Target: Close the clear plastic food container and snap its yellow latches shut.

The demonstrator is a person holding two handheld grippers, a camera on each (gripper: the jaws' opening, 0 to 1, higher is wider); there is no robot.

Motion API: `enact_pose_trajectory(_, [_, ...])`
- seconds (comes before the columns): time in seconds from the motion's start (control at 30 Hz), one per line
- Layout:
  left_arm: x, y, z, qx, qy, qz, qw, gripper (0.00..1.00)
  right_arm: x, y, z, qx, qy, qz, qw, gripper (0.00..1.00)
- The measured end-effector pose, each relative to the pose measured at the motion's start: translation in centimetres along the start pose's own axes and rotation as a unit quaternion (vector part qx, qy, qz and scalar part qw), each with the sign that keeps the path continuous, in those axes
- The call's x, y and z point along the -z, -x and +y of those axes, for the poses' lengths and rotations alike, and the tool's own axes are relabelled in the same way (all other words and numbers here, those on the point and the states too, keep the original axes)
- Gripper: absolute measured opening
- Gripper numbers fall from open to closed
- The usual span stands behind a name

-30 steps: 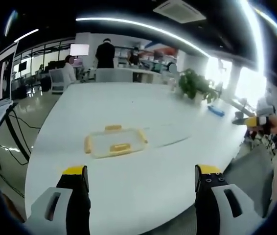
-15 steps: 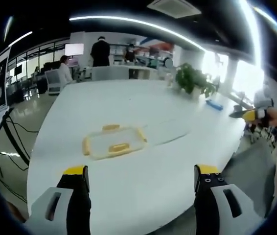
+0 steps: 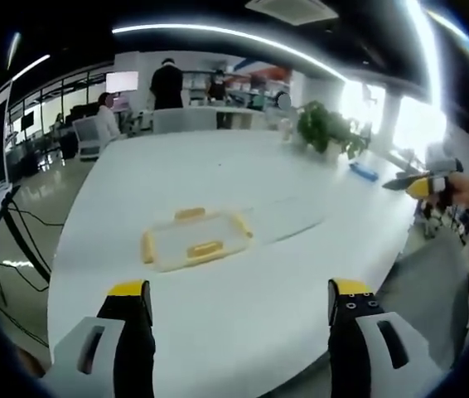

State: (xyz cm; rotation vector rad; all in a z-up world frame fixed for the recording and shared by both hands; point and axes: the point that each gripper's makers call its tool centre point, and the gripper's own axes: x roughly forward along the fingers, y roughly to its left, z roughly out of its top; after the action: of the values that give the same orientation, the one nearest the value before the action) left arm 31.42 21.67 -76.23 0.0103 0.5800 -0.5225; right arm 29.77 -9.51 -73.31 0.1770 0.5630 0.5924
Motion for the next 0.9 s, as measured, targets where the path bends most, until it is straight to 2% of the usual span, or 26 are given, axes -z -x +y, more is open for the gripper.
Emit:
enact_pose_trajectory(0.5, [-0.4, -1.7, 1.8, -0.002, -0.009, 0.016, 0.9998, 0.85, -0.5, -3.8, 0.3, -0.025, 0.031, 0.031, 0.9987, 0.85])
enact_pose_trajectory(0.9, [-1.1, -3.4, 2.7, 0.008, -0.025, 0.02, 0.9994, 0.83, -1.8, -7.8, 2.3, -0.061, 0.065, 0.047, 0.9949, 0.85])
